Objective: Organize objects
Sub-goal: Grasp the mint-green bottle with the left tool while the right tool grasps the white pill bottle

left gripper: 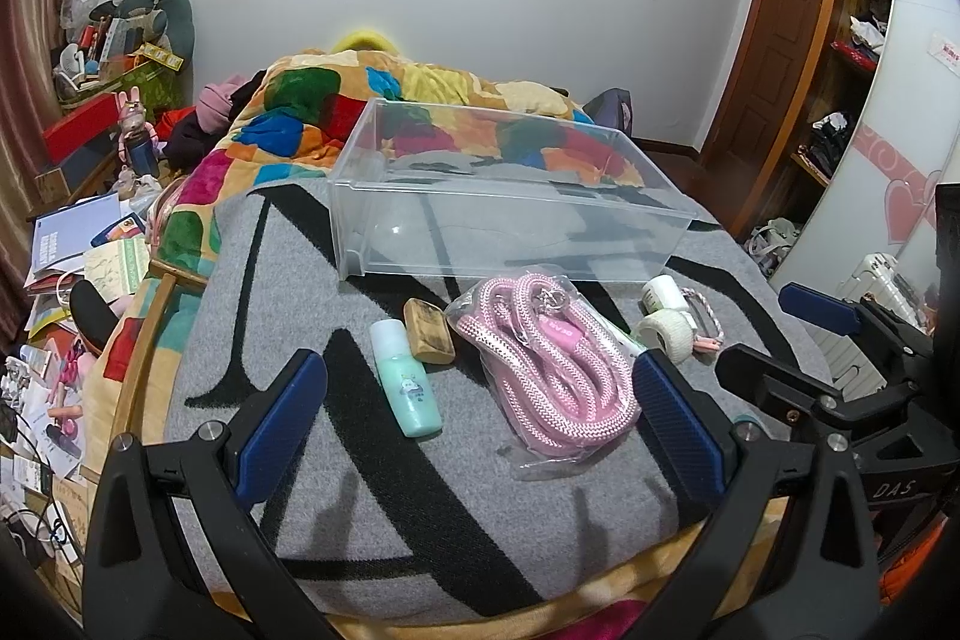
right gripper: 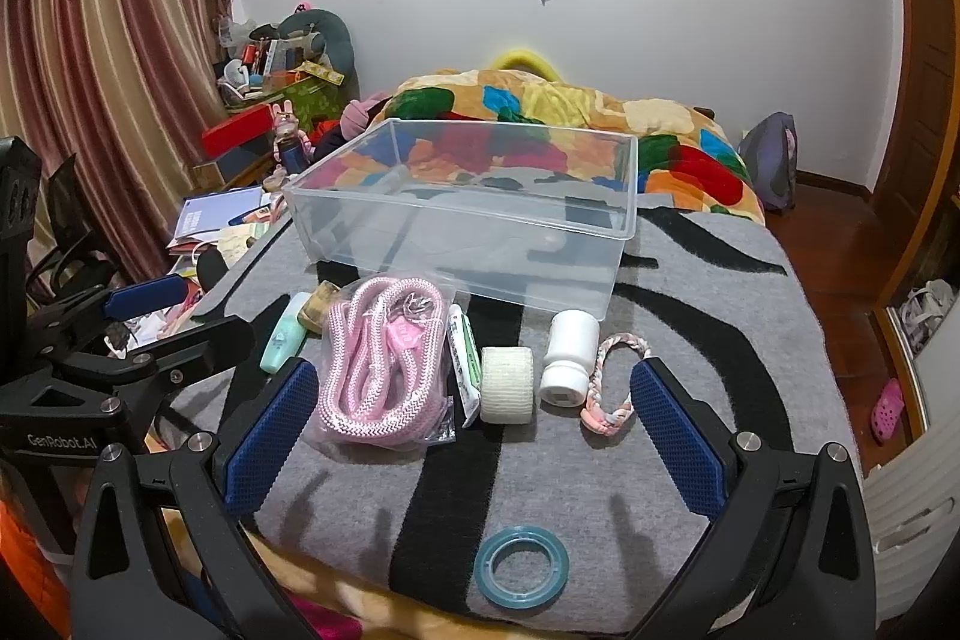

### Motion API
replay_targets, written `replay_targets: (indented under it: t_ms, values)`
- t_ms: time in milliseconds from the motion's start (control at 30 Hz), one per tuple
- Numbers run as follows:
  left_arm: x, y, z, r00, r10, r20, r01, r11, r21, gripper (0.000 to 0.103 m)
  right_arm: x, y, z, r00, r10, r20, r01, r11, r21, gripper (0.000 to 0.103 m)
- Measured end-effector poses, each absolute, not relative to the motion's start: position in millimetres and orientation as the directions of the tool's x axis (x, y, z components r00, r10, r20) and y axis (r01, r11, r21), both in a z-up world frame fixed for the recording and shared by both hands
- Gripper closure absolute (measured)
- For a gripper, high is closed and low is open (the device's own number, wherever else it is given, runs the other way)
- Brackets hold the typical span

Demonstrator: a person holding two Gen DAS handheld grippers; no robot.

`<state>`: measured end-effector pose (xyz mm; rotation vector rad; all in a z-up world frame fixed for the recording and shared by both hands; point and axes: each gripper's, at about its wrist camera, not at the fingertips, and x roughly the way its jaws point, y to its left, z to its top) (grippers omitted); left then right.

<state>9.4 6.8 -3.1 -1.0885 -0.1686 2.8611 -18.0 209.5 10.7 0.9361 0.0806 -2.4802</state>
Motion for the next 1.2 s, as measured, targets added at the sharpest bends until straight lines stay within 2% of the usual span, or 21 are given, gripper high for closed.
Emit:
replay_targets:
  t_ms: [167,300,533,800,967,1067,1167,1200]
  values:
    - [8.1,5.2,0.1,-0.750,0.102,-0.654,-0.020,-0.991,-0.131,0.000,-21.8,213.2,9.3,-0.660,-0.402,-0.635,0.440,-0.892,0.108,0.001]
    - [4.8,-1.1,1.5,-0.746,0.094,-0.659,-0.006,-0.991,-0.135,0.014,-28.5,221.3,8.1,-0.670,-0.388,-0.633,0.411,-0.904,0.119,0.006]
    - [-8.6,-19.2,-10.7,-0.707,0.052,-0.705,0.062,-0.989,-0.135,0.022,-45.4,240.9,3.4,-0.693,-0.329,-0.641,0.341,-0.934,0.111,0.018]
    - [-27.6,-26.0,-47.7,-0.610,0.052,-0.791,0.089,-0.987,-0.133,0.044,-75.9,250.0,-15.1,-0.628,-0.347,-0.696,0.317,-0.932,0.179,0.046]
    - [-37.8,-19.5,-56.6,-0.603,0.024,-0.797,0.079,-0.993,-0.089,0.053,-88.8,228.5,-25.7,-0.588,-0.362,-0.723,0.369,-0.916,0.158,0.057]
    - [-41.4,-16.3,-59.2,-0.620,-0.009,-0.784,0.081,-0.995,-0.053,0.063,-98.0,221.9,-34.4,-0.567,-0.357,-0.743,0.368,-0.916,0.159,0.063]
    - [-40.2,-18.5,-60.1,-0.639,-0.027,-0.769,0.085,-0.996,-0.036,0.081,-103.1,222.9,-36.8,-0.561,-0.358,-0.747,0.361,-0.917,0.168,0.066]
    - [-39.2,-20.5,-60.1,-0.643,-0.023,-0.766,0.086,-0.995,-0.042,0.081,-104.2,223.3,-37.2,-0.561,-0.353,-0.749,0.359,-0.919,0.164,0.069]
